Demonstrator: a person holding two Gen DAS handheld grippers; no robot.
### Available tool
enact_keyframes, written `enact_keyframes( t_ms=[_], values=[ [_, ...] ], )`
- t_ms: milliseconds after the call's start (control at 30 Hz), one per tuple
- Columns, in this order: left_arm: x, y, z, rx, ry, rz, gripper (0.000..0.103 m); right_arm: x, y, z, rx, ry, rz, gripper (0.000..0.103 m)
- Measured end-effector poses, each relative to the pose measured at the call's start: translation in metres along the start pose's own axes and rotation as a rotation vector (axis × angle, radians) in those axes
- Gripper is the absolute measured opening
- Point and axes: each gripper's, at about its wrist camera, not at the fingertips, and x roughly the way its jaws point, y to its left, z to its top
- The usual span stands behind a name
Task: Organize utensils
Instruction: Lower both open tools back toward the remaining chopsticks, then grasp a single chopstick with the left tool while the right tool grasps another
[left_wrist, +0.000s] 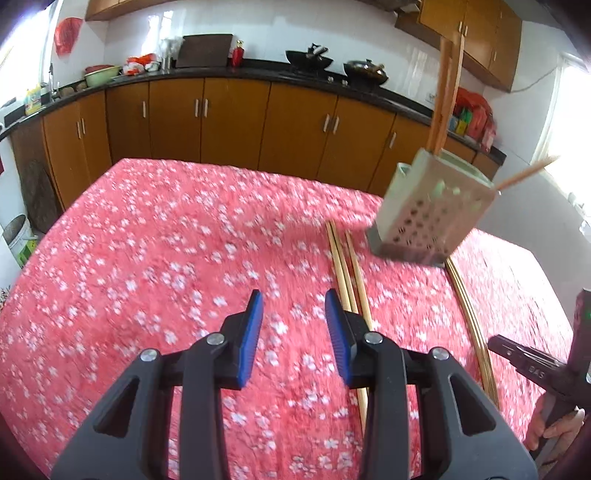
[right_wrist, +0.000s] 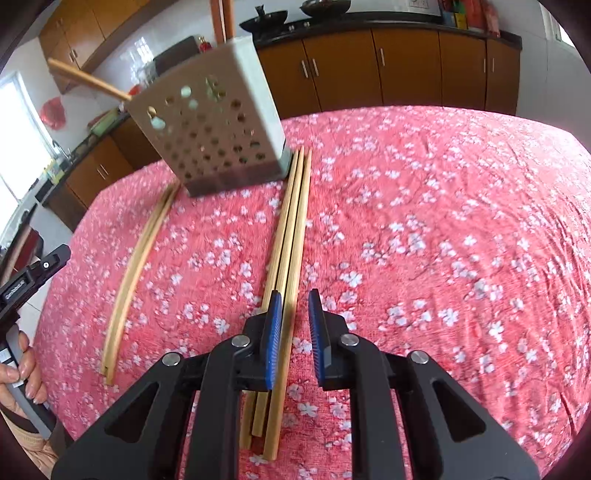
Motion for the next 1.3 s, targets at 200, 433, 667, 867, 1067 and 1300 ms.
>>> enact_keyframes(
  t_ms=[200, 433, 667, 867, 1067, 1300],
  values=[
    [0.006, -0.017, -0.011, 0.025, 0.033, -0.034, 0.035, 0.007, 0.008, -0.006, -0.034, 0.007, -0.033, 0.014],
    [0.019, -0.035, -0.019, 0.061, 0.091, -0.071, 0.029, 0.013, -0.001, -0.001, -0.023, -0.026, -0.148, 0.008],
    [0.036, -0.051, -0.031, 0.127, 0.163, -0.071, 0.017, 0.011, -0.008, -0.003, -0.027, -0.034, -0.154, 0.008],
    [0.045, -0.054, -0.035, 0.157, 0.180, -0.024, 0.014, 0.012, -0.010, -0.002, -0.032, -0.035, -0.153, 0.008],
    [0.050, -0.053, -0.035, 0.171, 0.171, 0.018, 0.009, 0.009, -0.006, -0.005, -0.050, -0.040, -0.157, 0.008],
    [0.053, -0.013, -0.021, 0.080, 0.157, 0.094, 0.008, 0.010, -0.020, -0.001, -0.041, -0.066, -0.208, 0.008]
  ],
)
